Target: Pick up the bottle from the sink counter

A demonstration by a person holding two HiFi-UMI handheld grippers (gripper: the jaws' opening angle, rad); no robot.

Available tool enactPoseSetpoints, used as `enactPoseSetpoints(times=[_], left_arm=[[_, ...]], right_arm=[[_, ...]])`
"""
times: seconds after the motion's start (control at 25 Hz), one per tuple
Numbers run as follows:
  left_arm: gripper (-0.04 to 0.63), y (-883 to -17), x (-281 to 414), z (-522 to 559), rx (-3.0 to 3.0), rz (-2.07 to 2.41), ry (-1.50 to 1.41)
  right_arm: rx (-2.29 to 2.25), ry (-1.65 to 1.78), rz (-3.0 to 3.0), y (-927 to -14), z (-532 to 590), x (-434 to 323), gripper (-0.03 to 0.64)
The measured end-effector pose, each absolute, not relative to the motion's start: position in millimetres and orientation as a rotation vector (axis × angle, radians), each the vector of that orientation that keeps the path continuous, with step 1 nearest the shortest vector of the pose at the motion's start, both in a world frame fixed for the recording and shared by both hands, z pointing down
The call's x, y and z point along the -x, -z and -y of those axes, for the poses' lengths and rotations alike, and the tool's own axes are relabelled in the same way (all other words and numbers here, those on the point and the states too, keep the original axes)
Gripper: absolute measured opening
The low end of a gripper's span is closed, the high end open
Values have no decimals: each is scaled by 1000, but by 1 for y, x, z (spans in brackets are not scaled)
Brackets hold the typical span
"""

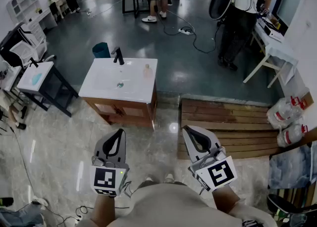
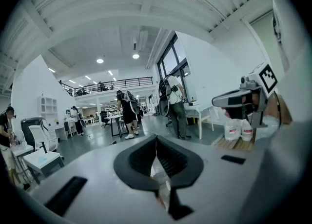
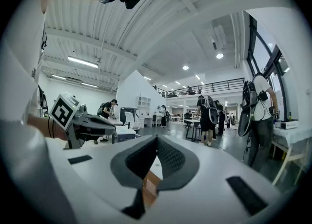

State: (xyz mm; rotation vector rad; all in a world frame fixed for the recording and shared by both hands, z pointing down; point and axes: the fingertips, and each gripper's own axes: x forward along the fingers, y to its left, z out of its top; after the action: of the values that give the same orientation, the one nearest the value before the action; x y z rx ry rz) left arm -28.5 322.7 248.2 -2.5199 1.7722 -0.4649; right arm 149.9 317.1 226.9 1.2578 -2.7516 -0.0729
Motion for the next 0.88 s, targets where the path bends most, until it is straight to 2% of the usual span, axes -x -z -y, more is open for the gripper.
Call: enactPoseSetpoints(times=[0.88], left_arm=[[8, -261, -14, -320, 2537, -1754, 525]], right_arm=[[-1237, 31, 2770, -248, -307, -173, -3]])
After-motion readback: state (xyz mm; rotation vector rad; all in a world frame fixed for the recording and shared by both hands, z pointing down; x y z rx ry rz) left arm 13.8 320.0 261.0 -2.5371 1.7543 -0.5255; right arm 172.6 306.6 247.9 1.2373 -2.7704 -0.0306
